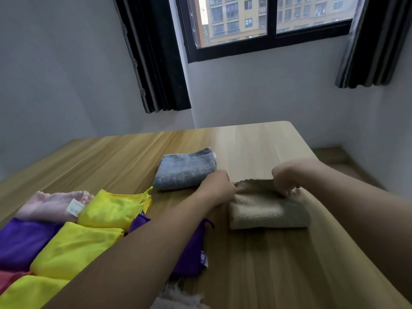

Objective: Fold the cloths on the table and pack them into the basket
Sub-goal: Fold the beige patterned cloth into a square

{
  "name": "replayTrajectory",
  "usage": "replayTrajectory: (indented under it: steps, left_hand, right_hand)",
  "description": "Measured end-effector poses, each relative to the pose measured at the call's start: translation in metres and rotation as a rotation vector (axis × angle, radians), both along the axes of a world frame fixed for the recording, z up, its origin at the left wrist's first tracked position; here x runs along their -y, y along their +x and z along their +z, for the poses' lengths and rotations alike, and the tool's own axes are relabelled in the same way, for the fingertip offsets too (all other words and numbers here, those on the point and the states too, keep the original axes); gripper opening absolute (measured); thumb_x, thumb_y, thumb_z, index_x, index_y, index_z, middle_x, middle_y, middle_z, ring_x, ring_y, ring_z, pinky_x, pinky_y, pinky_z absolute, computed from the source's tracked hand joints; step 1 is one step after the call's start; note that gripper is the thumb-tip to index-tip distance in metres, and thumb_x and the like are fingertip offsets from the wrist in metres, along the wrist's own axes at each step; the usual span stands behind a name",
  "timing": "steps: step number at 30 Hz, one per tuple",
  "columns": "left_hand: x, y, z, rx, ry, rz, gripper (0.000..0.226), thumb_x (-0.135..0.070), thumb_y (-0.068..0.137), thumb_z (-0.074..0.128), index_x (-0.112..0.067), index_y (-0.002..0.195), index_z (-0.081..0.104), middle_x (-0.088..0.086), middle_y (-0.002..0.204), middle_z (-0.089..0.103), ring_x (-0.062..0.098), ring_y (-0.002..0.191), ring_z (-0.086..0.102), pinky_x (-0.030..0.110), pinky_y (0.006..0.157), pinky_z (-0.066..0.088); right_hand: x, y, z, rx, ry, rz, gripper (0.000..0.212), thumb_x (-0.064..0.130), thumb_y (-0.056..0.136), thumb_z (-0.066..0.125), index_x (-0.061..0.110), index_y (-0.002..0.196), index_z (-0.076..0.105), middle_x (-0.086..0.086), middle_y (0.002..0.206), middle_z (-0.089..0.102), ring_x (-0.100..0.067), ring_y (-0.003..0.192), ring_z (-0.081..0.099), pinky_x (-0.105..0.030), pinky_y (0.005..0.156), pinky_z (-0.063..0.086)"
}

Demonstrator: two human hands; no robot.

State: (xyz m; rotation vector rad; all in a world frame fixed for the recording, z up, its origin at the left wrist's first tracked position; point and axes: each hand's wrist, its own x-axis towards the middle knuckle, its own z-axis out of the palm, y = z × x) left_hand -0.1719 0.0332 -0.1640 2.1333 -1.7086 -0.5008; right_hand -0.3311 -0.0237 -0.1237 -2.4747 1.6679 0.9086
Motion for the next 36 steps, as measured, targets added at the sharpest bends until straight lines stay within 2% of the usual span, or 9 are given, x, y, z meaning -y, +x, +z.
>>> replayTrajectory:
  steps: [2,5,7,12,17,24,27,32,36]
  left_hand:
    - [0.007,0.001,-0.005,-0.004,0.009,-0.002,0.020,-0.022,0.092,0.053,-0.011,0.108,0.055,0.006,0.106,0.060,0.020,0.094,0.056,0.031,0.075,0.048]
    - [0.011,0.000,-0.005,0.006,0.053,-0.044,0.022,-0.022,0.089,0.052,-0.012,0.108,0.058,0.005,0.107,0.060,0.020,0.097,0.056,0.033,0.079,0.049]
    - [0.011,-0.001,-0.004,0.025,0.089,-0.083,0.014,-0.021,0.087,0.052,-0.013,0.095,0.060,0.006,0.094,0.061,0.020,0.085,0.057,0.034,0.075,0.050]
    - [0.007,0.000,0.002,-0.057,0.059,-0.065,0.011,-0.024,0.084,0.056,-0.013,0.084,0.058,0.007,0.080,0.060,0.019,0.068,0.053,0.029,0.061,0.045]
    - [-0.004,0.012,0.023,-0.214,-0.098,-0.004,0.020,-0.015,0.088,0.048,-0.016,0.107,0.053,0.004,0.101,0.059,0.020,0.090,0.060,0.037,0.079,0.055]
    - [-0.040,0.036,0.068,-0.096,-0.439,-0.029,0.010,-0.013,0.090,0.049,-0.010,0.092,0.059,0.005,0.082,0.059,0.015,0.071,0.051,0.024,0.057,0.037]
    - [-0.065,0.050,0.061,-0.031,-0.282,-0.110,0.006,-0.013,0.088,0.052,-0.018,0.086,0.056,-0.002,0.077,0.056,0.012,0.067,0.050,0.022,0.056,0.034]
    - [-0.091,0.052,0.021,0.094,0.049,-0.283,0.015,-0.011,0.084,0.055,-0.021,0.092,0.062,-0.005,0.088,0.063,0.011,0.080,0.056,0.021,0.068,0.042]
    - [-0.088,0.049,0.020,0.032,0.046,-0.245,0.019,-0.008,0.086,0.051,-0.017,0.098,0.063,-0.005,0.087,0.061,0.012,0.081,0.055,0.024,0.072,0.044]
  right_hand:
    - [0.012,0.004,-0.011,0.045,-0.037,0.005,0.034,0.010,0.081,0.063,0.008,0.114,0.056,-0.011,0.116,0.064,-0.025,0.094,0.062,-0.033,0.086,0.053]
    - [0.020,0.008,-0.016,0.159,0.006,-0.014,0.079,0.008,0.074,0.069,0.015,0.141,0.029,-0.012,0.135,0.049,-0.031,0.112,0.056,-0.036,0.090,0.051]
    - [0.020,0.010,-0.016,0.161,0.059,0.008,0.072,0.011,0.075,0.065,0.015,0.140,0.033,-0.011,0.131,0.052,-0.028,0.110,0.058,-0.032,0.084,0.053]
    - [0.013,0.011,-0.016,0.172,0.087,0.012,0.034,0.014,0.074,0.059,0.007,0.108,0.062,-0.005,0.087,0.063,-0.022,0.083,0.061,-0.029,0.071,0.051]
    - [0.004,0.011,0.001,0.379,-0.017,0.018,0.038,0.006,0.081,0.052,0.009,0.119,0.048,-0.012,0.108,0.061,-0.026,0.094,0.059,-0.035,0.078,0.052]
    - [-0.013,0.017,0.032,0.896,-0.450,0.296,0.018,0.011,0.079,0.050,0.014,0.097,0.048,-0.003,0.098,0.046,-0.026,0.100,0.048,-0.038,0.084,0.045]
    - [-0.036,0.019,0.027,0.784,-0.337,0.366,0.011,0.012,0.082,0.051,0.017,0.090,0.048,-0.002,0.098,0.053,-0.024,0.092,0.052,-0.038,0.079,0.048]
    - [-0.069,0.027,-0.001,0.265,0.125,0.214,0.030,0.018,0.081,0.065,0.009,0.110,0.065,-0.006,0.104,0.067,-0.018,0.079,0.057,-0.023,0.055,0.043]
    - [-0.067,0.025,0.005,0.262,0.106,0.161,0.028,0.018,0.081,0.064,0.007,0.106,0.067,-0.005,0.093,0.068,-0.020,0.078,0.061,-0.024,0.059,0.046]
